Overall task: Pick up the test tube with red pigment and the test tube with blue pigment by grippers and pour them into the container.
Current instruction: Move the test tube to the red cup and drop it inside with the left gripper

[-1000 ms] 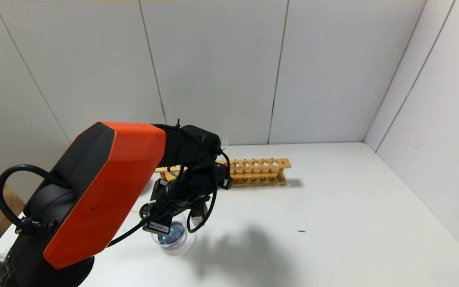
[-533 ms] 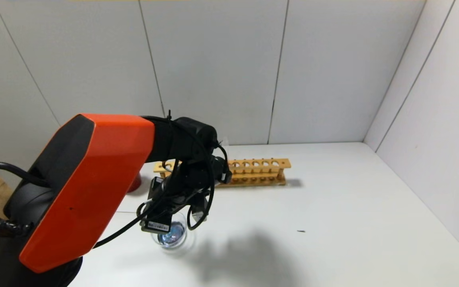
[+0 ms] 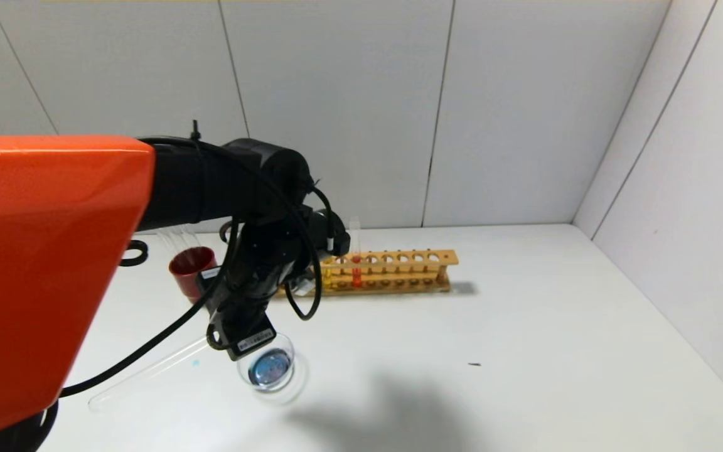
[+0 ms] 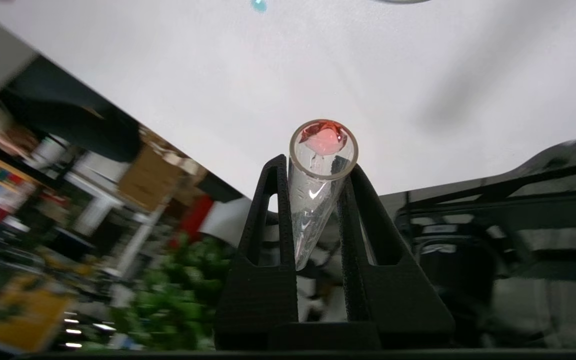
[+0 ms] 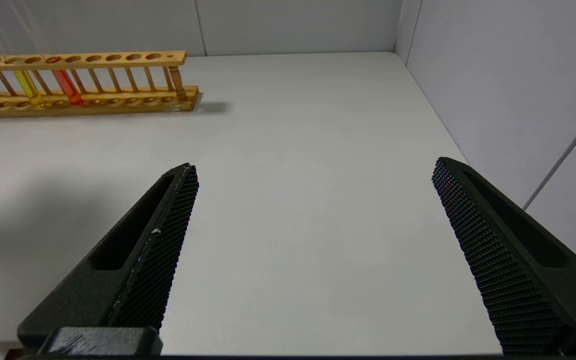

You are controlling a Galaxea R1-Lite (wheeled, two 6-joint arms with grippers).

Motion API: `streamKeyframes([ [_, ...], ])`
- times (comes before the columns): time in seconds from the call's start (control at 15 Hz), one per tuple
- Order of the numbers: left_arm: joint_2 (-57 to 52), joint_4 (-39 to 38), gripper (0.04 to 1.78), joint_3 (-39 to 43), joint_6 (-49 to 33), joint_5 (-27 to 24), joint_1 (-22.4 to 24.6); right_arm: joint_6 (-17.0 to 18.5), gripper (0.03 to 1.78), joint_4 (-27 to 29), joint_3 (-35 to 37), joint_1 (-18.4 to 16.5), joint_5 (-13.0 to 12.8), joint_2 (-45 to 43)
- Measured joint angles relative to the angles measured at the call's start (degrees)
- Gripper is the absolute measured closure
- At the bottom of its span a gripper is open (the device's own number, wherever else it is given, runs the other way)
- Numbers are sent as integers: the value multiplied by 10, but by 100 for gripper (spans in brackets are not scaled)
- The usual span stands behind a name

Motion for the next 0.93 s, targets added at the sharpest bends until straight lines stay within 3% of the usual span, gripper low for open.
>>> streamKeyframes([
  [0.27, -70, -49, 152, 57, -146, 2, 7, 0, 10, 0, 0, 0, 0, 0],
  [0.6, -176, -204, 152, 183, -209, 8, 45, 0, 10, 0, 0, 0, 0, 0],
  [0.93, -232, -319, 152, 220, -258, 20, 116, 0, 10, 0, 0, 0, 0, 0],
])
